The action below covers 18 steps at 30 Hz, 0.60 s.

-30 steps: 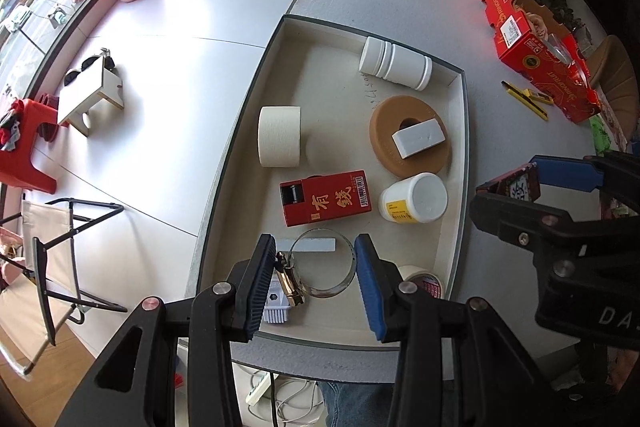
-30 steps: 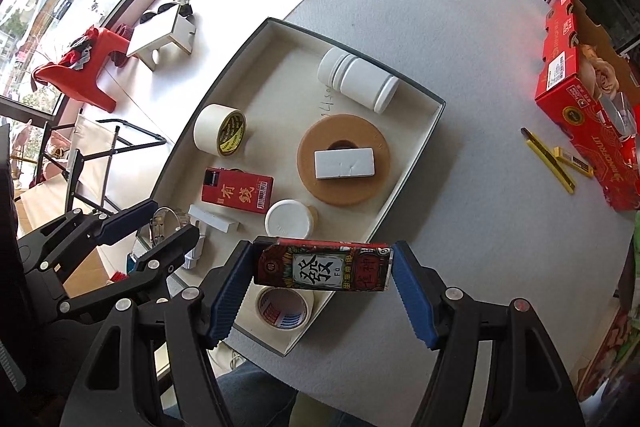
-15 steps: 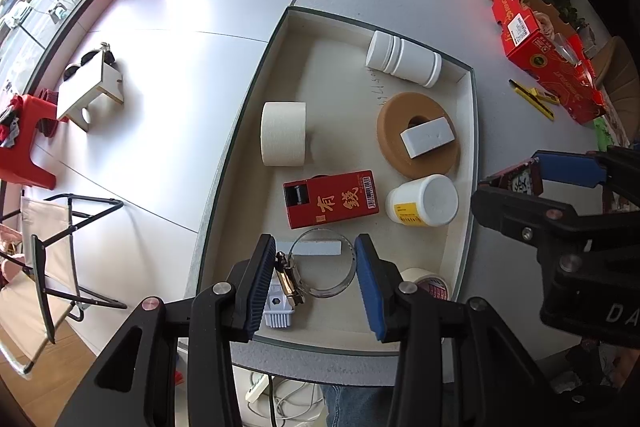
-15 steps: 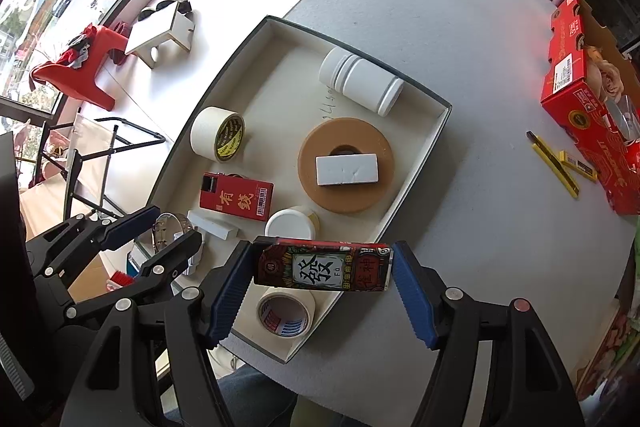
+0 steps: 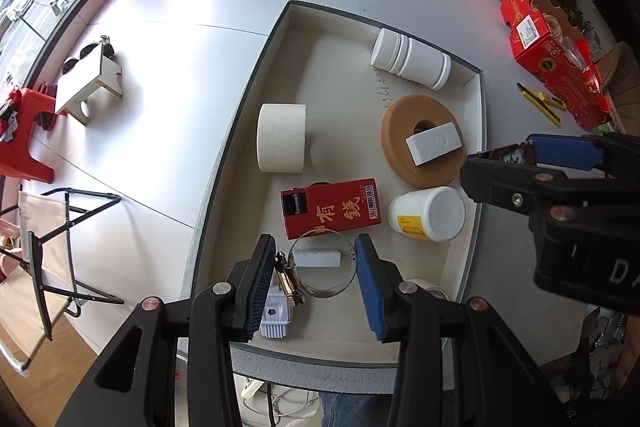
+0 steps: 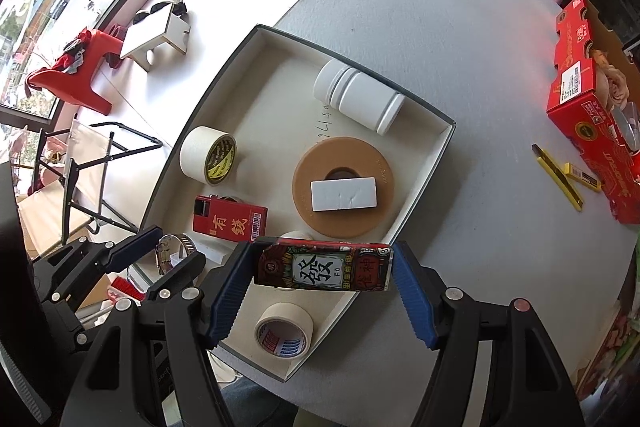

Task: Organize rigid objects
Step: 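Carry the hose clamp with the left tool while the right tool carries the snack bar to the tray, then release the snack bar into the tray with the right tool while the left tool releases the clamp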

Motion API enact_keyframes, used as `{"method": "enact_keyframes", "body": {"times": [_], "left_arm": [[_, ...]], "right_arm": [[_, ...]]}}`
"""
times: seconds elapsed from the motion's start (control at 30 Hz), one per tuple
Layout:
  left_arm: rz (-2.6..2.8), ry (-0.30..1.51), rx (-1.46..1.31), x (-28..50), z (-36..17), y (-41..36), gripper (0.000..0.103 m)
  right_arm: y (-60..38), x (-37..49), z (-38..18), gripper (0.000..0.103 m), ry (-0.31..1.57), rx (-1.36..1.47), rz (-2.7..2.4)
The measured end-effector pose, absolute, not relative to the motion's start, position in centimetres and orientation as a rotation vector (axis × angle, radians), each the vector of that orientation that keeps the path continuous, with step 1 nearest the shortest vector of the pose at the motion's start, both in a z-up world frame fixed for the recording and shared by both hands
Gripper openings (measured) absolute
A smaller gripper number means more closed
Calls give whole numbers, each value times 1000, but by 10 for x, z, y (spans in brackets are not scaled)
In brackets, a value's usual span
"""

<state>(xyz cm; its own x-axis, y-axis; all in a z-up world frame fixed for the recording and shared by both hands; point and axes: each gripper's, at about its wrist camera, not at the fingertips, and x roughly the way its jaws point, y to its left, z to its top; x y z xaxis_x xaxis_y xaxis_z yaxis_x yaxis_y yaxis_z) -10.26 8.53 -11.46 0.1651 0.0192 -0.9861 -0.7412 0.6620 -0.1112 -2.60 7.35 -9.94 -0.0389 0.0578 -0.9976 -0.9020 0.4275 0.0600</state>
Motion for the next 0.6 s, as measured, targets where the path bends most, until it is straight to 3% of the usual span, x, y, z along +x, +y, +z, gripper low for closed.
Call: {"method": "enact_keyframes", "body": {"times": [0.6], "left_arm": [[595,1338,-711,-86,-140,84,45]], "right_arm": [[92,-11,-133,70,1428,-822,903]]}}
